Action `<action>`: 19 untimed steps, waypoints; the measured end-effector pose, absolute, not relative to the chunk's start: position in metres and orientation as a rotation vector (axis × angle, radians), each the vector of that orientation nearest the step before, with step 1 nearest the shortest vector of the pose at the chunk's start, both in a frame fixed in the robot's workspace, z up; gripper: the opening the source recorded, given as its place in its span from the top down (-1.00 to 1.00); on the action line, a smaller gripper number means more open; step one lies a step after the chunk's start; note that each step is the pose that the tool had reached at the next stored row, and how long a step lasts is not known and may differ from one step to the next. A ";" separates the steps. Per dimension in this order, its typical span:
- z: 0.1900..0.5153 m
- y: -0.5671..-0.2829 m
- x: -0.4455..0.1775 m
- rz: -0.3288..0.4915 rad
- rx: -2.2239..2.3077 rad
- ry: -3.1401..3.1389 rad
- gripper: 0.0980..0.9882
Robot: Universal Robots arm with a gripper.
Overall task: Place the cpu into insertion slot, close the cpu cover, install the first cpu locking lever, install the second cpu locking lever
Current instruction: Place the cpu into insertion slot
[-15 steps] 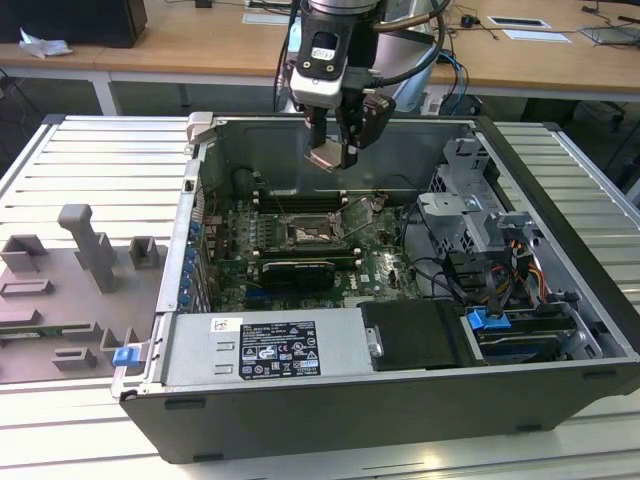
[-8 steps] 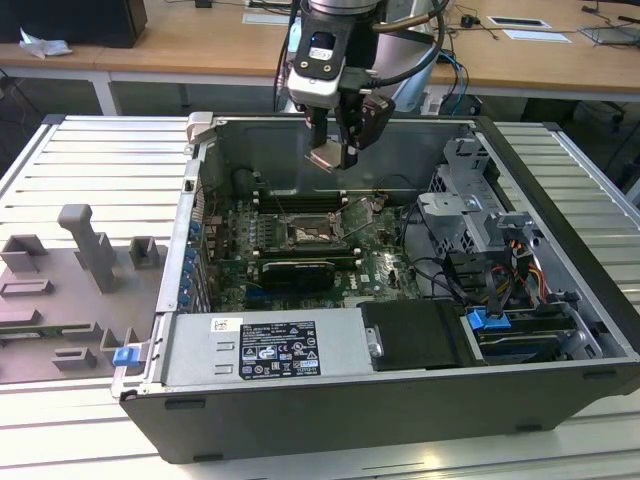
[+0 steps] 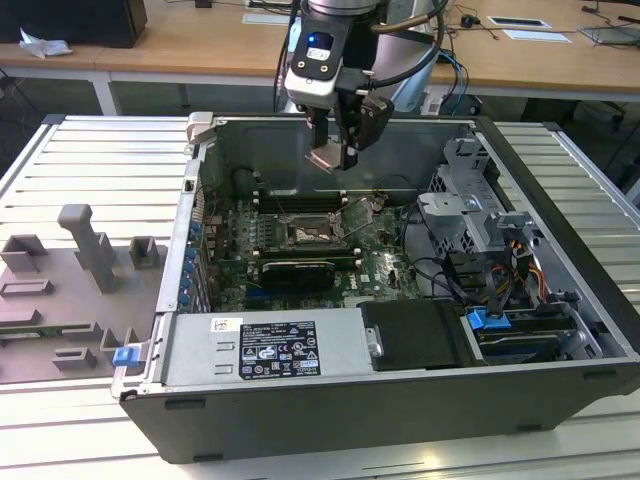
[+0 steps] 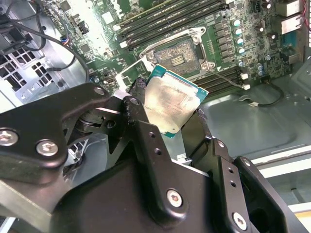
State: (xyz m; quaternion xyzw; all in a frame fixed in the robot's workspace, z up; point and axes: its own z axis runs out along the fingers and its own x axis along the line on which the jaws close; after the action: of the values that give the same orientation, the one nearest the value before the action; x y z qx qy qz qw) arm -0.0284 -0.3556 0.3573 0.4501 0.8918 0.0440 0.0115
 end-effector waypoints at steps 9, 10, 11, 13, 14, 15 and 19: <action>0.356 -0.356 -0.028 0.137 1.447 2.757 0.00; 0.356 -0.356 -0.028 0.136 1.458 2.751 0.00; 0.356 -0.356 -0.028 0.136 1.470 2.744 0.00; 0.355 -0.356 -0.028 0.135 1.507 2.723 0.00; 0.355 -0.356 -0.028 0.135 1.526 2.712 0.00; 0.355 -0.356 -0.028 0.135 1.561 2.690 0.00; 0.354 -0.356 -0.028 0.133 1.618 2.654 0.00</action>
State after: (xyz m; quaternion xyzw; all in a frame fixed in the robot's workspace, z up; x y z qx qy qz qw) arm -0.0284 -0.3556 0.3537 0.5200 0.8530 0.0427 0.0151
